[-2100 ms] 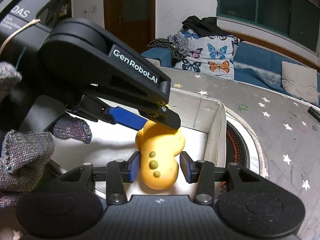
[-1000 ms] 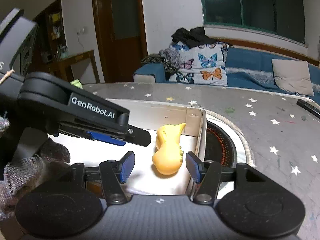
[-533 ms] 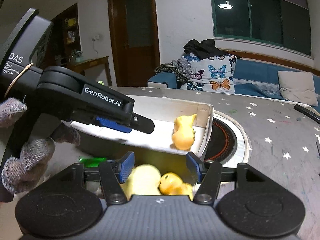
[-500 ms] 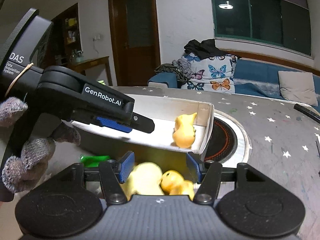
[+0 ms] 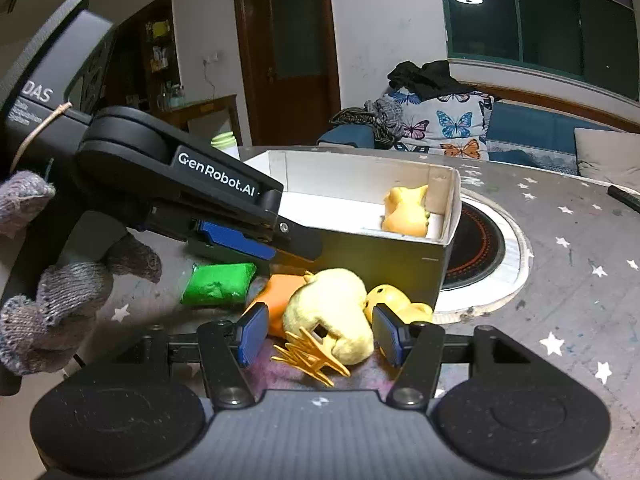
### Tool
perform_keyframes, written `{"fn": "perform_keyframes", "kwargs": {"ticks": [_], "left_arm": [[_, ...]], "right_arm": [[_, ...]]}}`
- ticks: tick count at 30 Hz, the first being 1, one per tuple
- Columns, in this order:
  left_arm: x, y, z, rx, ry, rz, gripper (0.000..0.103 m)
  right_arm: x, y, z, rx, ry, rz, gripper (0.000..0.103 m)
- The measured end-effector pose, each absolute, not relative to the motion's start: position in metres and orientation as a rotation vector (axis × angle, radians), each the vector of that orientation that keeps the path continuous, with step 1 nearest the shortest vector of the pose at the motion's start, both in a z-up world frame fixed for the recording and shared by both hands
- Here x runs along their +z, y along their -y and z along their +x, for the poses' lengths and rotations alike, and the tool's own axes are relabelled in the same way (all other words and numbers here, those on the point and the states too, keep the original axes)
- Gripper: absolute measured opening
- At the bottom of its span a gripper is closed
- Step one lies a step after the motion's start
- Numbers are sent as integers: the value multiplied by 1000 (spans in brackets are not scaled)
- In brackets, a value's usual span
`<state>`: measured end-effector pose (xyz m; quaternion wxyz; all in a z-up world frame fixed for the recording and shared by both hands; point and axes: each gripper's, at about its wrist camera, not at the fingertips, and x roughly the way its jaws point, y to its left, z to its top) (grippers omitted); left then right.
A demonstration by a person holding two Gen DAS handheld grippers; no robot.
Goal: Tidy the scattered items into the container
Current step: 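Move the left tool to the fluffy yellow chick plush, then close the left tool on the fluffy yellow chick plush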
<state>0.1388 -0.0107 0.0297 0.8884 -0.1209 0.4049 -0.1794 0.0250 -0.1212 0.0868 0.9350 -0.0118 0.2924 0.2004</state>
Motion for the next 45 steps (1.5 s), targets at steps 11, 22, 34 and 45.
{"fn": "perform_keyframes", "kwargs": {"ticks": [11,22,34,45], "left_arm": [[16,14,147,-406,-920,-331,43],[4,14,159,-404,-970,-401,43],[-1,11,158,-414,-1020,-422,44],[-2,16,154,-420,-1007,-395,45]], "right_arm": [[76,115,38,402,-642,-27,59],[66,112,48,405,-676,-21,58],[71,112,37,442,-692,-27,58],[66,107,38,417,-686,-48,57]]}}
